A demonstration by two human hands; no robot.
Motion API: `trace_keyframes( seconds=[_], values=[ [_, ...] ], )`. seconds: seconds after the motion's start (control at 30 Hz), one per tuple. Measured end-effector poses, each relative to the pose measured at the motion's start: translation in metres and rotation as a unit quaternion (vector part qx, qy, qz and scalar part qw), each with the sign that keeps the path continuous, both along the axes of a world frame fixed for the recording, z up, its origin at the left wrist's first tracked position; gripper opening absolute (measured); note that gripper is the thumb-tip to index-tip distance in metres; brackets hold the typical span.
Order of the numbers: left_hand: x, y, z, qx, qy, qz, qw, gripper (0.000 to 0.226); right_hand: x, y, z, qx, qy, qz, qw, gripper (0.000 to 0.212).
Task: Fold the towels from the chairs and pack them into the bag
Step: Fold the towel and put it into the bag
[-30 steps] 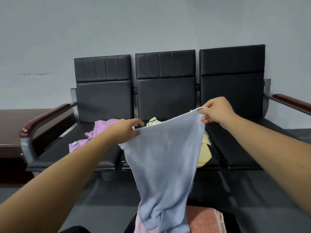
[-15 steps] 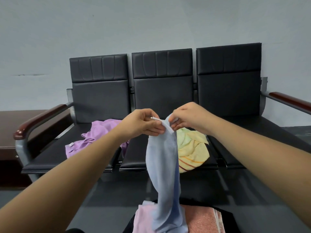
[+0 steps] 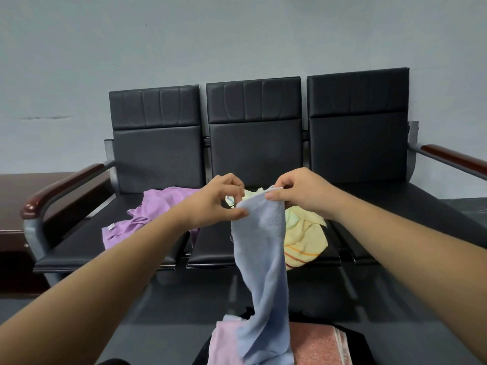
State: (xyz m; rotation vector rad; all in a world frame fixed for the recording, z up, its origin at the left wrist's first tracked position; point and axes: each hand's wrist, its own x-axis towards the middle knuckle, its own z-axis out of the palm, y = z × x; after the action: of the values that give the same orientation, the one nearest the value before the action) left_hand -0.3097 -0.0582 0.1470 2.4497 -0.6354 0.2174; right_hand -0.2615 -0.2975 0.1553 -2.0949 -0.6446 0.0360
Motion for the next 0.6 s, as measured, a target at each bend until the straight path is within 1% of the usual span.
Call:
trace_keyframes(
  seconds=[0.07,0.13,0.2,0.23,0.3,0.33,0.37,0.4,0.5,0.6],
  values=[
    [0.0,-0.002,0.0,-0.049,0.007,-0.01,0.999,0.033,0.0,-0.002,0.0,0.036,0.021,-0.001,0.999,0.018],
    [0.002,-0.003,-0.001,-0.072,0.069,-0.022,0.995,0.027,-0.001,-0.004,0.0,0.061,0.039,-0.002,0.997,0.016],
    [0.004,-0.001,-0.002,-0.057,0.121,-0.032,0.99,0.022,0.002,-0.006,0.0,0.064,0.047,-0.007,0.997,0.014],
    [0.005,0.0,-0.002,-0.029,0.132,-0.024,0.991,0.019,0.004,-0.006,-0.001,0.063,0.047,-0.012,0.997,0.014],
    [0.007,0.004,-0.002,0.076,0.114,0.02,0.99,0.018,0.006,-0.008,-0.001,0.07,0.048,-0.025,0.996,0.015],
    [0.007,0.005,-0.001,0.129,0.088,0.05,0.986,0.017,0.007,-0.01,0.0,0.071,0.047,-0.032,0.996,0.016],
    [0.008,0.008,0.0,0.162,0.06,0.075,0.982,0.016,0.008,-0.012,-0.001,0.062,0.041,-0.041,0.996,0.016],
    [0.007,0.01,0.001,0.17,0.031,0.089,0.981,0.018,0.009,-0.015,-0.002,0.044,0.033,-0.05,0.997,0.016],
    [0.009,0.018,0.003,0.128,-0.008,0.106,0.986,0.021,0.013,-0.02,-0.005,0.021,0.022,-0.079,0.996,0.02],
    [0.012,0.018,0.004,0.152,-0.023,0.164,0.974,0.02,0.013,-0.02,-0.006,-0.006,-0.017,-0.102,0.995,0.021]
  ],
)
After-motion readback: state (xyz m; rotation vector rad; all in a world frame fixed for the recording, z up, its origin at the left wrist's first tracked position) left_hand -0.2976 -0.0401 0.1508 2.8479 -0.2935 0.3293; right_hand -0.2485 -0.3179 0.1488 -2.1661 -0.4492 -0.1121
